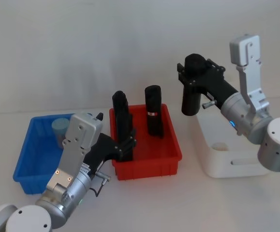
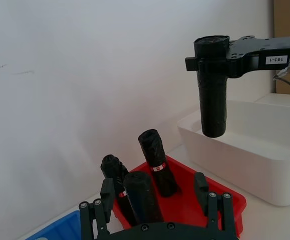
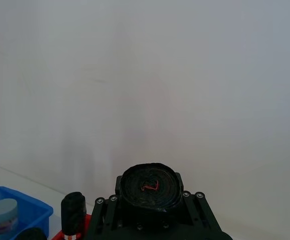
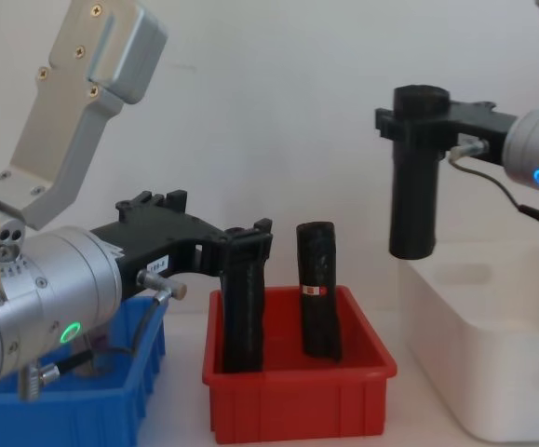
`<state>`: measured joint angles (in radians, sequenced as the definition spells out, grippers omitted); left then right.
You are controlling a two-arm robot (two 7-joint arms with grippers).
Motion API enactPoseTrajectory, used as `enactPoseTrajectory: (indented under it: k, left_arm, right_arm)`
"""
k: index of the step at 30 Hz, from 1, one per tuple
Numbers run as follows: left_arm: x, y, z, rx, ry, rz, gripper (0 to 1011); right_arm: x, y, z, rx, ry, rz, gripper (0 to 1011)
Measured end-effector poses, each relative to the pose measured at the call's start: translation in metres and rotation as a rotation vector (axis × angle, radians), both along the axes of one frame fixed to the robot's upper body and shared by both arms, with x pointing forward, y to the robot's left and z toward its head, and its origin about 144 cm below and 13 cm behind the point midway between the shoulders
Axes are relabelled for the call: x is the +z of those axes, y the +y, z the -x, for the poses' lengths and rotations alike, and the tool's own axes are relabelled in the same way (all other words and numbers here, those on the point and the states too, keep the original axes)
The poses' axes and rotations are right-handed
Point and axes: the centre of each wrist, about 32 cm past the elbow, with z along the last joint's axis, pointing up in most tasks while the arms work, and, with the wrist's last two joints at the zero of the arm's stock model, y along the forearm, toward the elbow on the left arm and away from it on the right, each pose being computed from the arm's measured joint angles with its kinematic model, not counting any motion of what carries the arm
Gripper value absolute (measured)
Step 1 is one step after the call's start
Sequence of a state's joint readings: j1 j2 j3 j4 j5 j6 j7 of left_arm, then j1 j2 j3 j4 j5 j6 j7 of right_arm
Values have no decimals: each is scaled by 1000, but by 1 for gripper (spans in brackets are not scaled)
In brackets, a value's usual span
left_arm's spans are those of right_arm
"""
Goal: Pick the cotton swabs from the blue box and place them into the white box.
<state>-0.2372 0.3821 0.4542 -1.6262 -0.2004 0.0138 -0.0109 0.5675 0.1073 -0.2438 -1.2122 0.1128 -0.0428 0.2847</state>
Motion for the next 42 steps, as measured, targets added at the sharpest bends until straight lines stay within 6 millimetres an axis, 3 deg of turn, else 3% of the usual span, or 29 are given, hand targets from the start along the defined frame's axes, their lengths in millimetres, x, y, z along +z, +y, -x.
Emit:
enactPoseTrajectory:
  k: [13, 28, 37, 42]
  left_arm:
    - [0, 0, 0, 0, 0, 0, 1000]
    - [0, 0, 0, 0, 0, 0, 1000]
    - [0, 0, 0, 0, 0, 0, 1000]
    - [0, 0, 0, 0, 0, 0, 1000]
  right_arm:
    - [2, -31, 16, -143, 33, 18, 523]
    - [-7, -52, 16, -238, 89, 30, 527]
    - [-11, -59, 15, -269, 110, 29, 724]
    - [-13, -61, 14, -276, 114, 28, 896]
